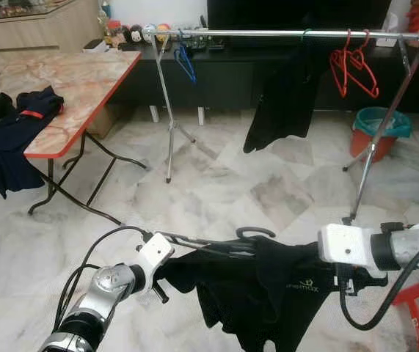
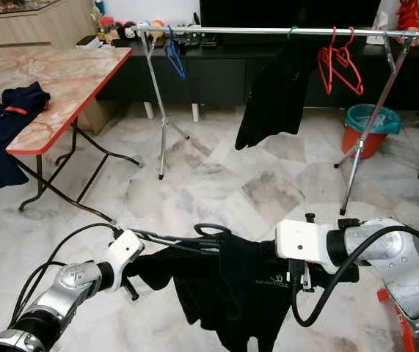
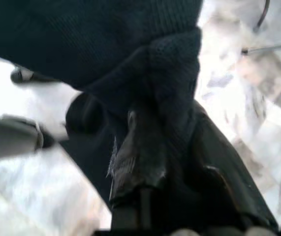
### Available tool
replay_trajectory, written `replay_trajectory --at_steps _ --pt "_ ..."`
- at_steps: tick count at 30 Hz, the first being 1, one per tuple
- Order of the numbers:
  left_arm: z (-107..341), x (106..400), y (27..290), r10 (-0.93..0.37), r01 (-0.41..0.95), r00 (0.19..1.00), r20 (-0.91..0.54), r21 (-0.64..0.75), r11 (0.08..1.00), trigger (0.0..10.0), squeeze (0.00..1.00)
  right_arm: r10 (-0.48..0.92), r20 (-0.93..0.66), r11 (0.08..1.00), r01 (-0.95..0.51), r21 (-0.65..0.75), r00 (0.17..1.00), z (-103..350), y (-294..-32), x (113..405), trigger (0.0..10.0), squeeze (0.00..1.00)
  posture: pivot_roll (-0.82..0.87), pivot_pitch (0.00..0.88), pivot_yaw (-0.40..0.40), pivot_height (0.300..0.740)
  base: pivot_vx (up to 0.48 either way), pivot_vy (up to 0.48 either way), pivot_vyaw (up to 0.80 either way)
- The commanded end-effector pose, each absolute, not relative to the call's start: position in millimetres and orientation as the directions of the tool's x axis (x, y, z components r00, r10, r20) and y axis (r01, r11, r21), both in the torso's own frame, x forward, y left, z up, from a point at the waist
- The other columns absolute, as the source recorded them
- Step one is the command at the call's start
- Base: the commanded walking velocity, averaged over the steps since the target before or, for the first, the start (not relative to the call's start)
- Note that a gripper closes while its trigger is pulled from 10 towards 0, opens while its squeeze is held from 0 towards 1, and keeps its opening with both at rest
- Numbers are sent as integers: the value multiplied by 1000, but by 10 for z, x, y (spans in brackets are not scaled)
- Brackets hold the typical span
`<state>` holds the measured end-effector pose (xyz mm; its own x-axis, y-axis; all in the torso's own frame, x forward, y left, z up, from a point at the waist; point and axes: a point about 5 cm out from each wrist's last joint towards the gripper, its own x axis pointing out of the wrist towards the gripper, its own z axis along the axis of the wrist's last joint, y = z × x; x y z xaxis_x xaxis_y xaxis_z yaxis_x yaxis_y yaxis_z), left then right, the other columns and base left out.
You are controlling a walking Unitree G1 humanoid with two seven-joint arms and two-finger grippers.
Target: Hang hanger
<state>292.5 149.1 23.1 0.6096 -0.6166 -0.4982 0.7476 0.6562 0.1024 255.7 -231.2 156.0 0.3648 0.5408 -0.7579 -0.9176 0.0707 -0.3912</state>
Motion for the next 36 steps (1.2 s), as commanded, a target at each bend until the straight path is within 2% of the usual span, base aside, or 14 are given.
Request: replay_trajectory --at_steps 1,4,8,10,13,23,30,33,36 --pt "179 2889 1674 -557 712 631 -540 119 692 10000 0 485 -773 74 -900 -430 409 1625 -2419 2601 0 0 -44 0 104 740 0 0 0" --pt "173 2888 1690 -547 707 635 -545 124 697 10000 0 554 -717 117 -892 -436 423 1665 -2363 2617 0 0 -43 0 105 740 0 0 0" --pt "173 2888 1690 -545 704 638 -545 125 699 10000 0 663 -659 136 -922 -362 356 1695 -2259 2539 0 0 -42 0 107 740 0 0 0" --pt "174 2889 1691 -543 704 638 -546 127 699 10000 0 606 -697 121 -911 -395 383 1655 -2309 2565 0 0 -42 0 108 740 0 0 0" --pt "177 2893 1693 -542 703 639 -546 130 699 10000 0 524 -767 63 -915 -398 370 1590 -2392 2546 0 0 -42 0 109 740 0 0 0" --pt "191 2909 1714 -533 700 644 -549 140 701 10000 0 403 -838 -7 -914 -405 368 1561 -2484 2532 0 0 -42 0 108 740 0 0 0" --pt "205 2917 1698 -539 703 640 -547 134 698 10000 0 357 -838 -20 -894 -448 413 1476 -2465 2569 0 0 -38 0 105 740 0 0 0" --pt "215 2926 1688 -548 712 629 -551 126 691 10000 0 339 -822 -19 -870 -493 459 1394 -2426 2599 0 0 -37 0 104 740 0 0 0" --pt "237 2932 1678 -561 726 614 -555 118 677 10000 0 376 -761 42 -830 -555 528 1378 -2322 2665 0 0 -38 0 103 740 0 0 0"
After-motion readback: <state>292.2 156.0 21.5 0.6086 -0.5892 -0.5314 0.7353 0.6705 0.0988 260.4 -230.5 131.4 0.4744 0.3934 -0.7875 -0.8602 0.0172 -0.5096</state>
